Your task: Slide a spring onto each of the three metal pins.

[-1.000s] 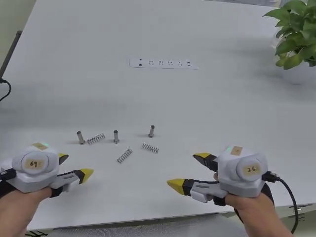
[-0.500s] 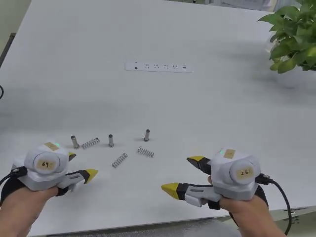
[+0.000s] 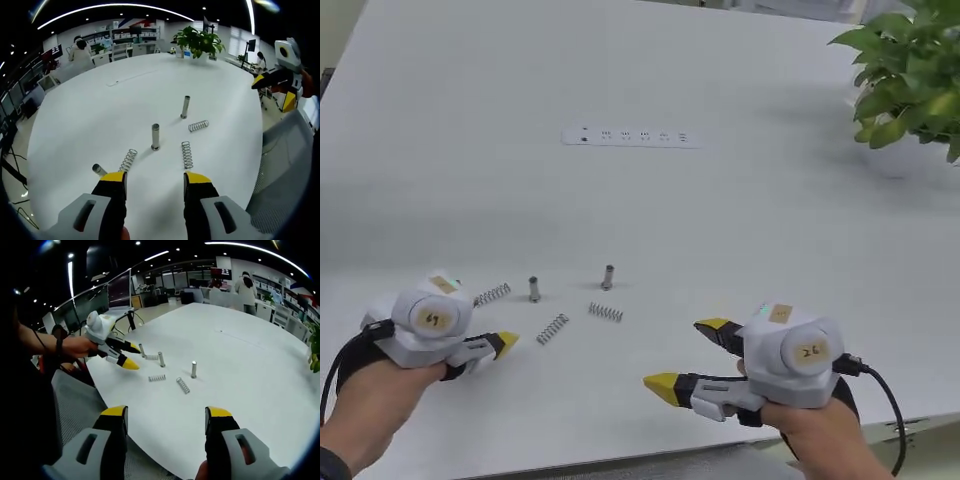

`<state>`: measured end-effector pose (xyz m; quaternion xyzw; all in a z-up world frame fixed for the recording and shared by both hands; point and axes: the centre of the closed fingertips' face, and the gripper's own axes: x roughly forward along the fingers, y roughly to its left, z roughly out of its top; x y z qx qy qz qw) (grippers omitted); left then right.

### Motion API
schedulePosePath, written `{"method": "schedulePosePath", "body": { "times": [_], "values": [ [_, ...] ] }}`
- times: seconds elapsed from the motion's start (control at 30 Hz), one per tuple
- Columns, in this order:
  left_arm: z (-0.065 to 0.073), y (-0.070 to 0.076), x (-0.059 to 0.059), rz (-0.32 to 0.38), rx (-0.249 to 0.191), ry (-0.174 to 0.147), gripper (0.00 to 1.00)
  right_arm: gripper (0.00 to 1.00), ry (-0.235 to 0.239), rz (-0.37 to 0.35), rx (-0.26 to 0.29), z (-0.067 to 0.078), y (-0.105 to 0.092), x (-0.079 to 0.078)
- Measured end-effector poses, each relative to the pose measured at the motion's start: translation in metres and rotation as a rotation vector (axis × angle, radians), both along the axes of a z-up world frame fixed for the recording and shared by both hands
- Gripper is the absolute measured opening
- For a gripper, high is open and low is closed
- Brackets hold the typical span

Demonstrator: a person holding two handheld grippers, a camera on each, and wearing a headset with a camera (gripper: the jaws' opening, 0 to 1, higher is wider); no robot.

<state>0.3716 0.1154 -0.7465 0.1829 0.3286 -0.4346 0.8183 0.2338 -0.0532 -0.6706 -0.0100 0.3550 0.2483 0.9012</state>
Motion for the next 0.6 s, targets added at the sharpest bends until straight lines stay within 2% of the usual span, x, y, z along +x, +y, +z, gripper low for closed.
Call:
{"method": "schedulePosePath", "body": {
  "times": [0.07,0.3,0.6],
  "values": [
    [-0.002,-0.002,0.004,-0.006,0.012,-0.008,0.4,0.61,0.001,-0.002,-0.001,0.0,-0.001,0.0],
    [-0.011,-0.008,0.016,-0.018,0.03,-0.007,0.42,0.61,0.004,-0.027,-0.005,0.001,-0.01,-0.001],
    [-0.021,-0.013,0.025,-0.026,0.054,-0.003,0.42,0.61,0.015,-0.046,-0.009,-0.002,-0.016,-0.007]
  ]
}}
